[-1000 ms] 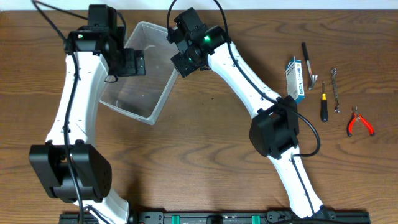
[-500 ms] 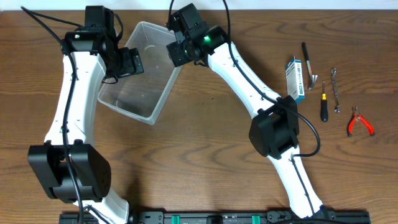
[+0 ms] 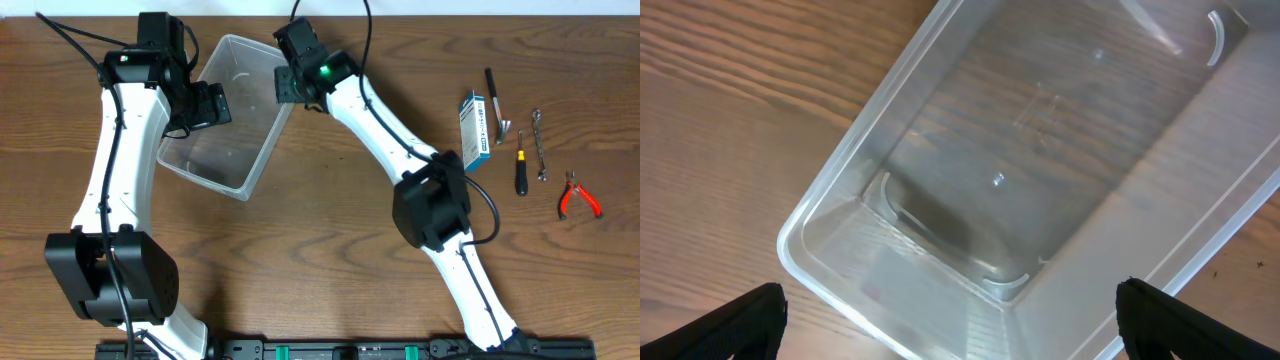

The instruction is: Pack container

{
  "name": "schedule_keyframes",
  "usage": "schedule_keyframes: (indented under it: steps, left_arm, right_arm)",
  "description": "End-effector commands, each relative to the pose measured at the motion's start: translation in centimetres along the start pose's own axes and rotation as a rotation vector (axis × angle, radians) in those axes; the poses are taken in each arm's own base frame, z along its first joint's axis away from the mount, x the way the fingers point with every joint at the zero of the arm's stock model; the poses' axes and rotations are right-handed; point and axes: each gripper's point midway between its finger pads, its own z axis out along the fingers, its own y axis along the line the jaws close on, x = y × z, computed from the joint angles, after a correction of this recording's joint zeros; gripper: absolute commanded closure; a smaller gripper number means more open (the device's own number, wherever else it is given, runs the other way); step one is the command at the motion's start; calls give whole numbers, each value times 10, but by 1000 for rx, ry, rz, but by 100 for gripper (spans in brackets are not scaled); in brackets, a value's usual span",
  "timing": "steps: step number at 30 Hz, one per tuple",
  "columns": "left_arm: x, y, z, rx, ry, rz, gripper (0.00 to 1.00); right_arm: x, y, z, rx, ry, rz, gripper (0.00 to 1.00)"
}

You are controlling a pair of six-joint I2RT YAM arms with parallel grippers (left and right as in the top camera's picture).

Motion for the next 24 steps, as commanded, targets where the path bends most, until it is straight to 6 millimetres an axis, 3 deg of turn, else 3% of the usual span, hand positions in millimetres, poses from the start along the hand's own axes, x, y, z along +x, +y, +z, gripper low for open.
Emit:
schedule_keyframes:
  steps: [1,6,14,20,24]
  left_arm:
    - [2,1,1,-4,8,-18,2]
    - [4,2,1,-7,16,-18,2]
    - [12,1,0,-8,49,-13,2]
    - [22,-22,-2,128,104,-15,2]
    - [25,-31,-3,162,113,1,2]
  right_arm:
    - [12,-2,14,28,23,25,46]
    - [13,-6,16,35,27,27,74]
    - [7,-22,15,62,27,28,73]
    - [-6,-43,2,151,5,-48,72]
    - [-22,-45,-12,173,-33,-101,69]
